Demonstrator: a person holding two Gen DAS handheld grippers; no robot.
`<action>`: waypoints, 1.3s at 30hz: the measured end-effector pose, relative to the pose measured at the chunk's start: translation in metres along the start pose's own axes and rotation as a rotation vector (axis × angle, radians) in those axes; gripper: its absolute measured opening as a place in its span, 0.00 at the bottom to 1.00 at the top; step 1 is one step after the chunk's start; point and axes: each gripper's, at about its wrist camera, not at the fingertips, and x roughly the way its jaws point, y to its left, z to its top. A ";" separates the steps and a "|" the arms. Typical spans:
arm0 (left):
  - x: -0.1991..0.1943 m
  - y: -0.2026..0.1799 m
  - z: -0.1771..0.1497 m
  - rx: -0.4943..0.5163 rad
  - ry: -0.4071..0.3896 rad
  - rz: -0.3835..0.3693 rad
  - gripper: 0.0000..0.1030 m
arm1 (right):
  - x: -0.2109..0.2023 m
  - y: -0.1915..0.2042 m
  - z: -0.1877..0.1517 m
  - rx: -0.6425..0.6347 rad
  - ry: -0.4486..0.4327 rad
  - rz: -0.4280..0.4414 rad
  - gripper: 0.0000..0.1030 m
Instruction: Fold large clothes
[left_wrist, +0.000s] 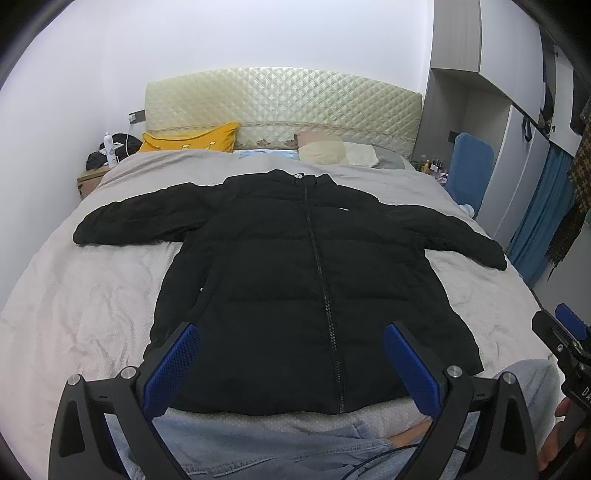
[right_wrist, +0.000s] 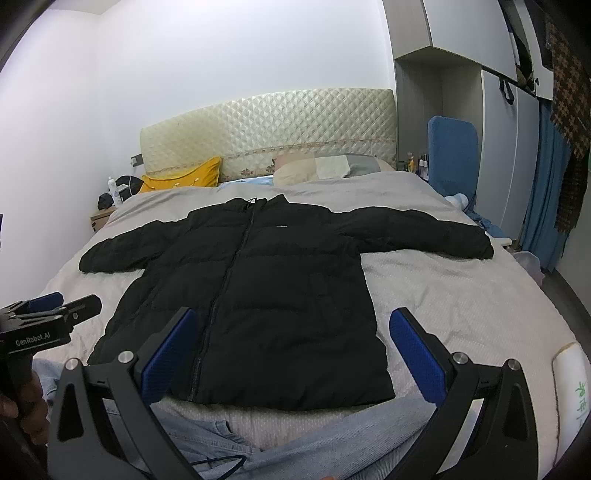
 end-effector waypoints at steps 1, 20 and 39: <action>0.001 0.000 0.001 -0.001 0.000 0.001 0.98 | 0.001 -0.001 0.000 0.001 0.001 -0.001 1.00; 0.036 -0.005 0.042 0.036 -0.052 -0.016 0.98 | 0.027 -0.050 0.047 0.018 -0.033 -0.054 1.00; 0.142 0.019 0.095 0.029 -0.053 -0.004 0.98 | 0.095 -0.176 0.115 0.044 -0.175 -0.265 1.00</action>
